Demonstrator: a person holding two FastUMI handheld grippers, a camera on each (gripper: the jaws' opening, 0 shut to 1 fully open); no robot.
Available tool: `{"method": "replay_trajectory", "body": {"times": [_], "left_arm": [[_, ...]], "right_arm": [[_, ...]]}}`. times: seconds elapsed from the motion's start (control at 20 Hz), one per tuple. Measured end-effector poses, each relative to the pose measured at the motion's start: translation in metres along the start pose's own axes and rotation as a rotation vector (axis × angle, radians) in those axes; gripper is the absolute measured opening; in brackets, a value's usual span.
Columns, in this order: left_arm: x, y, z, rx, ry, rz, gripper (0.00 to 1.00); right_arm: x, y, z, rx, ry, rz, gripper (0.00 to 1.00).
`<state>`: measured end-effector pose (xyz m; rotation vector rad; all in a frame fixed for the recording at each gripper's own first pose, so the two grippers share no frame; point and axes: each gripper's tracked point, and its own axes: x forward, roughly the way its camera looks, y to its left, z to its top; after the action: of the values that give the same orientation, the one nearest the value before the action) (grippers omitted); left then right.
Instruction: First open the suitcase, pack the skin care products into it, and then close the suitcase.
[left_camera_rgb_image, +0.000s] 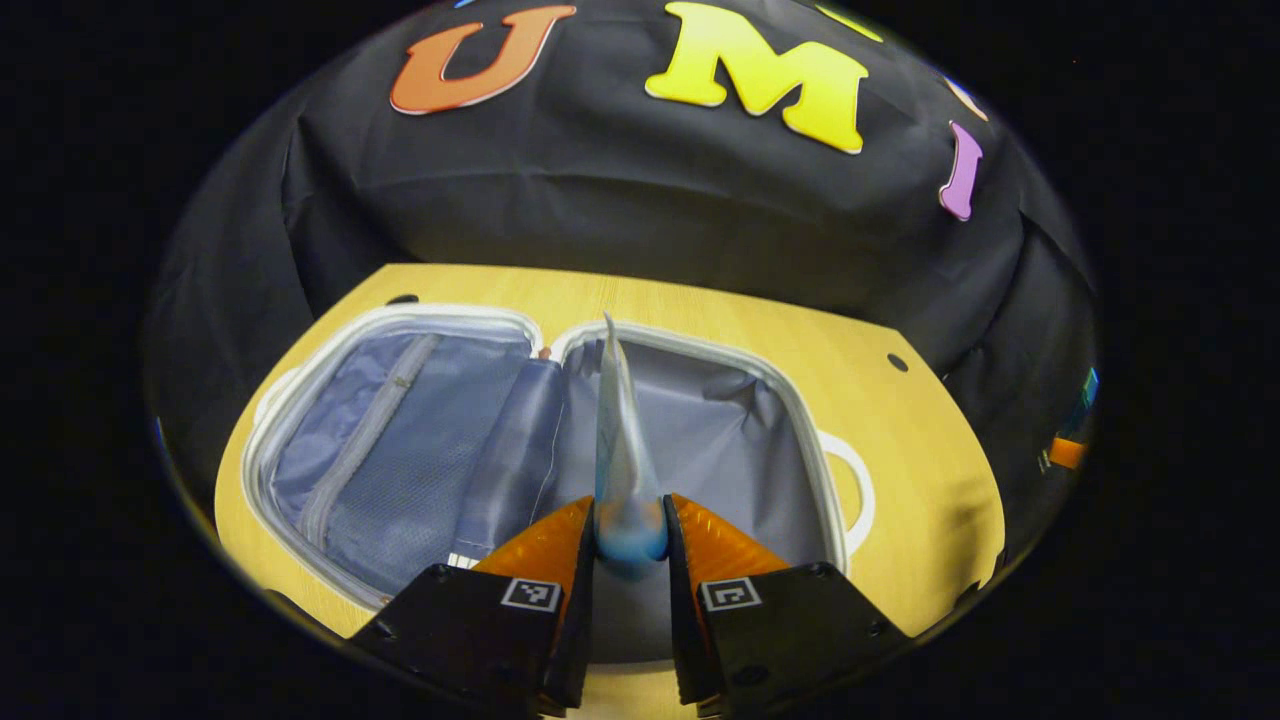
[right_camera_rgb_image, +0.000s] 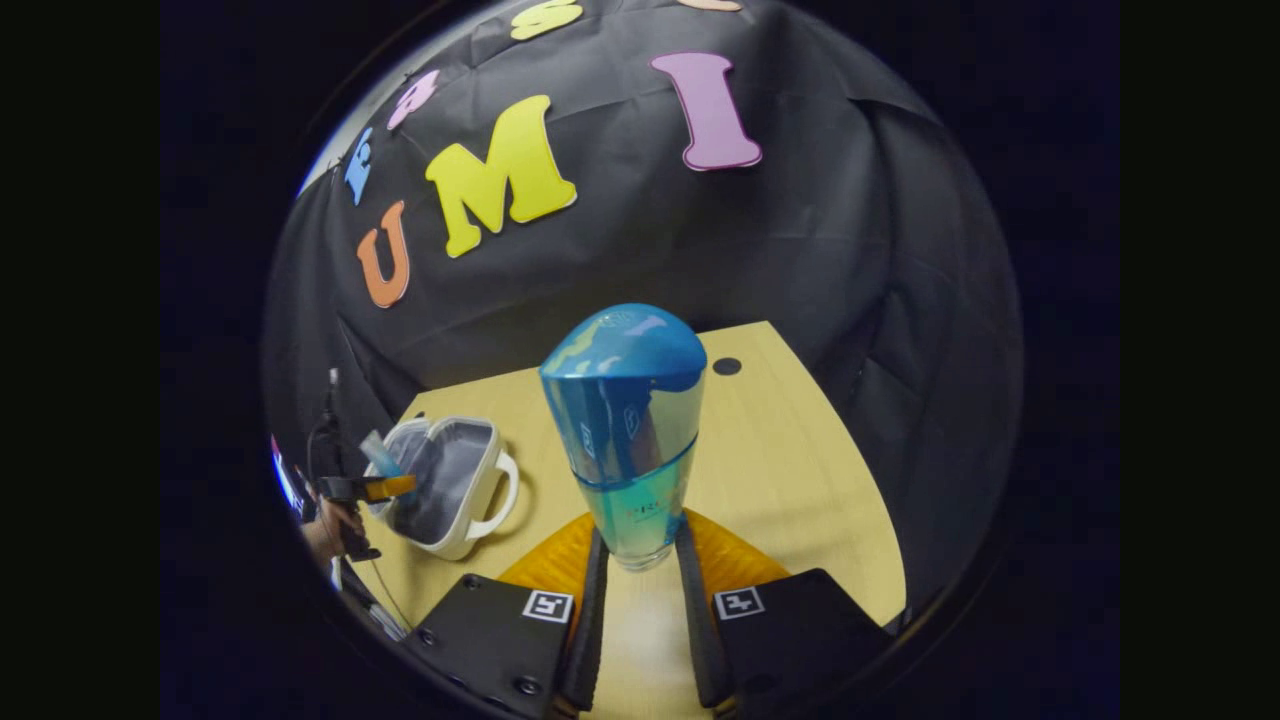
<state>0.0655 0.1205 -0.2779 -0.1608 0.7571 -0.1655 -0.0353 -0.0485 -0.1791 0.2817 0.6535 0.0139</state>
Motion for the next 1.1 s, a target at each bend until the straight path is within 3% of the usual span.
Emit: {"method": "replay_trajectory", "body": {"times": [0.05,0.1,0.15,0.45,0.7,0.9,1.1], "left_arm": [[0.007,0.002,-0.007,-0.021,0.052,-0.016,0.37],[0.015,0.005,-0.012,-0.043,0.091,-0.026,0.43],[0.021,0.008,-0.016,-0.050,0.128,-0.026,0.35],[0.027,0.022,-0.043,0.048,0.396,0.073,0.34],[0.039,0.025,-0.028,0.216,0.430,0.178,0.34],[0.043,0.028,-0.025,0.259,0.448,0.247,0.34],[0.042,0.028,-0.027,0.259,0.430,0.243,0.40]], "right_arm": [[-0.009,0.004,-0.003,0.010,0.002,0.007,0.34],[-0.016,0.008,-0.006,0.009,0.003,0.011,0.34],[-0.023,0.011,-0.010,0.002,0.001,0.015,0.34],[-0.043,0.022,-0.026,0.011,0.006,0.034,0.34],[-0.038,0.034,-0.027,-0.005,0.014,0.058,0.34],[-0.038,0.038,-0.024,-0.033,0.015,0.064,0.34],[-0.037,0.037,-0.024,-0.051,0.019,0.067,0.34]]}}
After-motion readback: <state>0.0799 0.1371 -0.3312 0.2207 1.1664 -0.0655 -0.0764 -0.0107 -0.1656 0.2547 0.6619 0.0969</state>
